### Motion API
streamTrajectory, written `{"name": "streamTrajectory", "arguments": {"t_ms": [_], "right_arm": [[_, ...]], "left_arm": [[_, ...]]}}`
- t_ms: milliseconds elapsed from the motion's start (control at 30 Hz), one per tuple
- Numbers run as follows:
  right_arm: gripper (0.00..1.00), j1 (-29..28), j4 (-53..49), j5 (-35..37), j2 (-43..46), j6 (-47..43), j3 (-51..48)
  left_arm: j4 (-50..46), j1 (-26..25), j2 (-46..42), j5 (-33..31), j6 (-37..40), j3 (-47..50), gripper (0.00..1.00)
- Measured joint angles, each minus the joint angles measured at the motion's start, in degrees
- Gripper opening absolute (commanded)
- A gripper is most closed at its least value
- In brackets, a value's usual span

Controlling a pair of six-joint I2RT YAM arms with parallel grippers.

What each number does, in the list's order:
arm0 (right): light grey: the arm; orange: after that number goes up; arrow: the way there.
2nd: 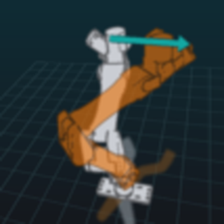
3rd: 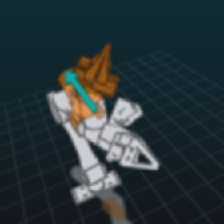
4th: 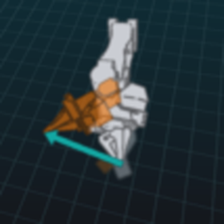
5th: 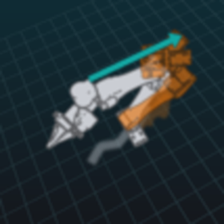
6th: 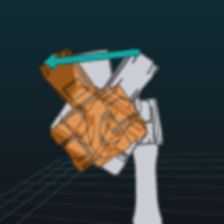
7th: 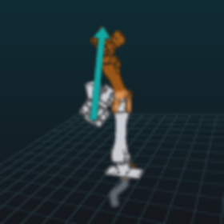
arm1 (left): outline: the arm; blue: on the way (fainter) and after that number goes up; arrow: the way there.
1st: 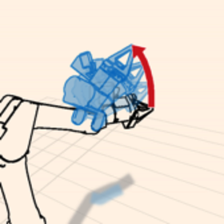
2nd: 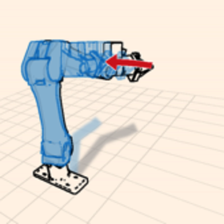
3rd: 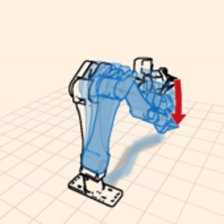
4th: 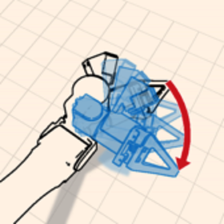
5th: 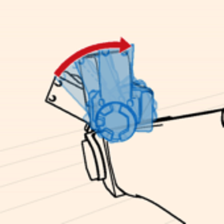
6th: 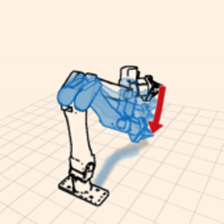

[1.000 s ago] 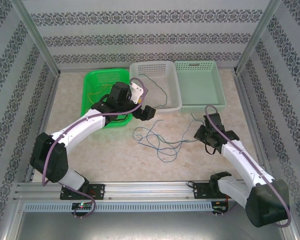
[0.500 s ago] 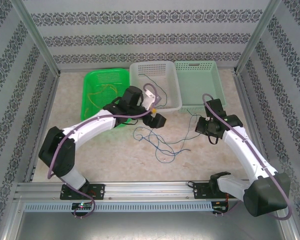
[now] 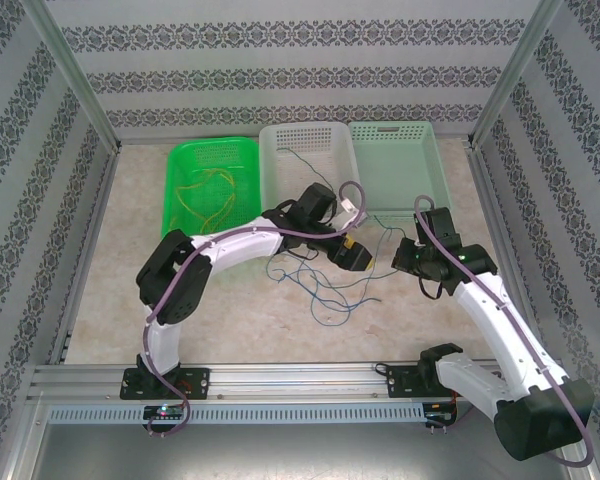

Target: Untangle the cables

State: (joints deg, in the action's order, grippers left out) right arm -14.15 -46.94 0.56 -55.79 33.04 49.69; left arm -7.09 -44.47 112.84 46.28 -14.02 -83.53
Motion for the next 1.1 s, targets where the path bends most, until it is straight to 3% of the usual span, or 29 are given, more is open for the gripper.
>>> {"name": "streamTrajectory", "arguments": {"t_ms": [200, 267, 367, 533, 1100], "right_arm": [[0.0, -1.8, 0.2, 0.0, 0.0, 0.2, -0.4], [0.0, -1.9, 0.3, 0.0, 0.0, 0.3, -0.4], [0.0, -1.9, 0.5, 0.0, 0.0, 0.7, -0.4], [0.0, -1.8, -0.4, 0.6, 0.9, 0.8, -0.4], [0.0, 5.8, -9.9, 6.5, 5.4, -4.0, 4.6]], "left_arm": [[0.1, -1.6, 3.1, -0.2, -0.5, -5.1, 0.72], [0.1, -1.8, 3.9, -0.2, -0.8, -6.2, 0.55], [0.1, -2.1, 4.9, -0.7, -1.2, -7.0, 0.22], [-2.3, -2.0, 5.1, -4.2, 0.1, -7.2, 0.0], [1.5, 2.2, -5.0, -16.0, -1.1, 6.5, 0.0]]}}
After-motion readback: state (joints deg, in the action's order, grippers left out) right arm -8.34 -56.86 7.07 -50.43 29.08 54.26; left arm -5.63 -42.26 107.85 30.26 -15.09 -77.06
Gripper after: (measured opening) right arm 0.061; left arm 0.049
